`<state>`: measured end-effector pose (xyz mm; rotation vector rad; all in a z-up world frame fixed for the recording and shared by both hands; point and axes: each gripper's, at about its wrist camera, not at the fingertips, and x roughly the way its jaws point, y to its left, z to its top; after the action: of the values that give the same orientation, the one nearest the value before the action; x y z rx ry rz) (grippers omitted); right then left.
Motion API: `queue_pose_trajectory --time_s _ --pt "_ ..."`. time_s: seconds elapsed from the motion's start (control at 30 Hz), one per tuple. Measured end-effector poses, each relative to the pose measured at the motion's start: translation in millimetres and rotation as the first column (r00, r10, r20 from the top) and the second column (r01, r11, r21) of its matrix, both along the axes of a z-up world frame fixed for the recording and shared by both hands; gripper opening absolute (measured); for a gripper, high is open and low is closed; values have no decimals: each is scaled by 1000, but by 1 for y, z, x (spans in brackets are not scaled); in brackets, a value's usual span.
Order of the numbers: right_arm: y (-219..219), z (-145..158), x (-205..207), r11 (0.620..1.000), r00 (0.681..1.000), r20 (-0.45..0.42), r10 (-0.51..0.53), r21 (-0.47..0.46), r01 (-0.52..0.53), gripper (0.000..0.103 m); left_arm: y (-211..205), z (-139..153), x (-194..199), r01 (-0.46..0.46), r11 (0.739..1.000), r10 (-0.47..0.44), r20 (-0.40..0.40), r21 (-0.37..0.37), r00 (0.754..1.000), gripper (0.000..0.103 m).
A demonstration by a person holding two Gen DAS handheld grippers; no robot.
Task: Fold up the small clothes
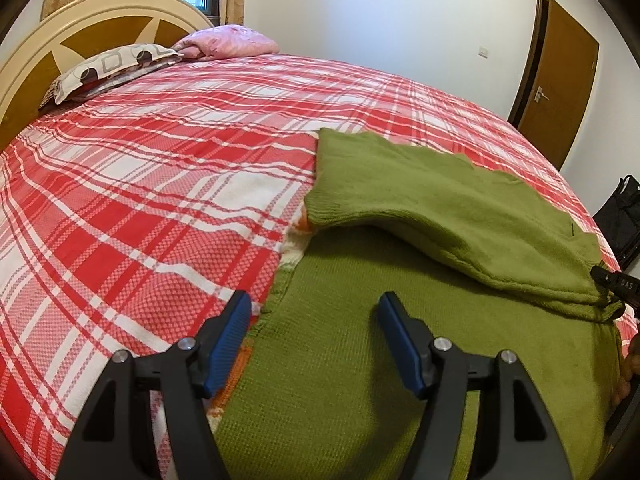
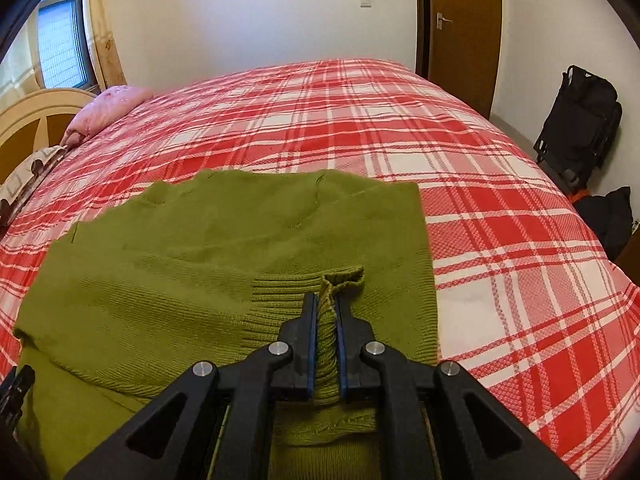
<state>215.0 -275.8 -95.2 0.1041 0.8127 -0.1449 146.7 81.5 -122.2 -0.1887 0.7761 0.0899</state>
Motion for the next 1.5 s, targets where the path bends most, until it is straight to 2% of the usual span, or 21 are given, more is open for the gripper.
queue_pose_trajectory --time_s 0.1,0.13,0.23,0.3,0.43,0.57,0.63,0.67,0.77,0.83,0.87,1.03,1.17,1.23,1.33,1.37,1.47,1.5 --pt "-2 5 0 1000 1000 -9 22 -5 -22 10 -2 1 0 8 1000 -8 -3 8 1000 72" --pt "-9 13 -3 1000 1000 15 10 13 -10 10 -3 2 0 15 1000 -15 -7 14 1000 72" --pt "-36 40 -28 991 982 139 -124 71 115 10 -2 6 -3 28 999 -28 -3 16 1000 72" --pt "-44 50 -39 988 976 164 -142 88 129 10 0 8 -4 20 1000 -20 0 19 1000 72" --pt "-22 53 -44 999 989 144 -15 42 9 10 -3 19 -1 10 999 -11 6 52 1000 72" --pt "11 40 -33 997 992 102 73 18 -75 10 -15 51 6 26 991 -38 90 130 995 72" --pt "20 25 -24 996 996 54 77 36 -79 10 -15 61 15 32 992 -45 110 121 993 78" --pt "22 19 -22 995 996 36 77 56 -79 10 -14 64 22 36 994 -47 101 106 994 88" --pt "30 5 -24 992 996 12 93 90 -94 10 0 53 41 2 999 -1 -8 49 1000 86" --pt "31 -2 -26 991 994 13 106 80 -107 10 10 46 34 -6 1000 6 -27 1 1000 85" --pt "33 -4 -28 991 994 20 108 78 -110 10 13 43 27 -10 1000 10 -20 3 1000 85" --pt "32 -4 -28 991 995 24 99 93 -101 10 13 24 28 -30 993 37 -61 111 997 85" --pt "35 -2 -30 991 994 30 105 81 -107 10 10 15 43 -12 991 25 -96 131 995 85" --pt "36 0 -32 989 993 36 109 92 -112 10 3 15 51 2 985 13 -87 173 996 85" --pt "33 11 -39 986 992 84 99 129 -110 10 3 17 61 -33 977 46 -58 210 997 88" --pt "32 15 -41 986 991 96 93 129 -105 10 10 16 66 -65 978 80 -67 197 995 87" --pt "34 18 -43 988 991 85 107 101 -115 10 52 6 67 -140 990 137 -113 -17 984 88" --pt "35 17 -42 989 991 73 111 89 -117 10 57 6 61 -146 989 143 -96 -27 985 88"
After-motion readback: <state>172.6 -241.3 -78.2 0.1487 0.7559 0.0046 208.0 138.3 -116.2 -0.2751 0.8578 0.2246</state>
